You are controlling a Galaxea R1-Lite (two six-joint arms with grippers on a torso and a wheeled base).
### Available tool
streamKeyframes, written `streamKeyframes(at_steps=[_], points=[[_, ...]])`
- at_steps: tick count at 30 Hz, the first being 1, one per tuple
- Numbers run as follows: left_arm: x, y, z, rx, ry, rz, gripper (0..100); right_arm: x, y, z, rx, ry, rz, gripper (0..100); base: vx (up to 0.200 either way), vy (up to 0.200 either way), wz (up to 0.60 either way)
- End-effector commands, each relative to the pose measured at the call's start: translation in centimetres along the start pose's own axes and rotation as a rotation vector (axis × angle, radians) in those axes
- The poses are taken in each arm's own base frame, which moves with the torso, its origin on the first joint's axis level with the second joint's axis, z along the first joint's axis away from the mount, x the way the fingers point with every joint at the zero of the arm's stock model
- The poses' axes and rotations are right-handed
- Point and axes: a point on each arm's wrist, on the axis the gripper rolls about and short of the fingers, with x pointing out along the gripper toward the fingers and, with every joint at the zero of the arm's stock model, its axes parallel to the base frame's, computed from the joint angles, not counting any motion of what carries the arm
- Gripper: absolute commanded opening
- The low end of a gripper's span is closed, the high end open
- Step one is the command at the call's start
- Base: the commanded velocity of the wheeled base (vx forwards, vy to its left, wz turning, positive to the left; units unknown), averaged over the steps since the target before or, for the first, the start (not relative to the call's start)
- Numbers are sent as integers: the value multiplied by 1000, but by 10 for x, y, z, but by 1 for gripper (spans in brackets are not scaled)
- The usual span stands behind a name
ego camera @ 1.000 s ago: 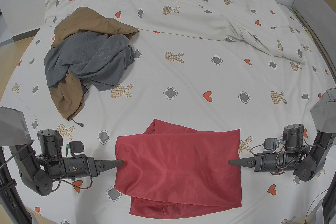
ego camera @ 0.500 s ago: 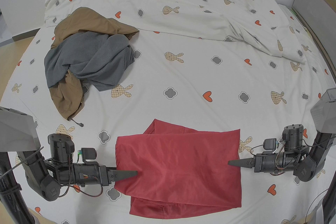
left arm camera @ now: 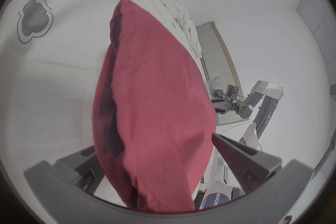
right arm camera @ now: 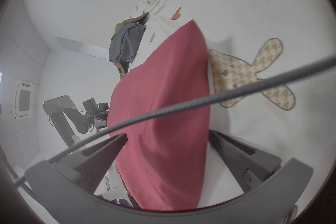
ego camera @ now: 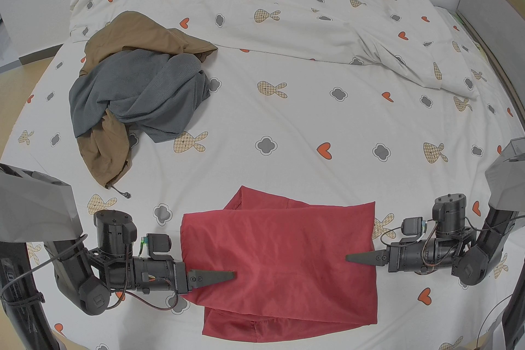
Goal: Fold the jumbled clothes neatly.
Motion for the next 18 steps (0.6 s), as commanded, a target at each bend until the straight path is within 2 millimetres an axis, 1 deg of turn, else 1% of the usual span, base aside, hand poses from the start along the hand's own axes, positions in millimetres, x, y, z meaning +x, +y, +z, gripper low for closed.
streamKeyframes(at_steps=[1, 2, 6, 9, 18], points=[[2, 2, -2, -7, 9, 1, 100, 6, 1, 1, -10, 7, 11, 100, 0, 0, 0], [5, 1, -3, -6, 20, -6, 100, 15, 4, 0, -4, 30, 28, 100, 0, 0, 0], [10, 0, -3, 4, 26, -18, 100, 29, 7, -3, 22, 64, 50, 100, 0, 0, 0], [15, -3, 1, 23, 23, -34, 100, 36, 11, -5, 11, 83, 64, 100, 0, 0, 0], [32, -15, 8, 36, 29, -89, 100, 44, 26, -9, -25, 111, 104, 100, 0, 0, 0]])
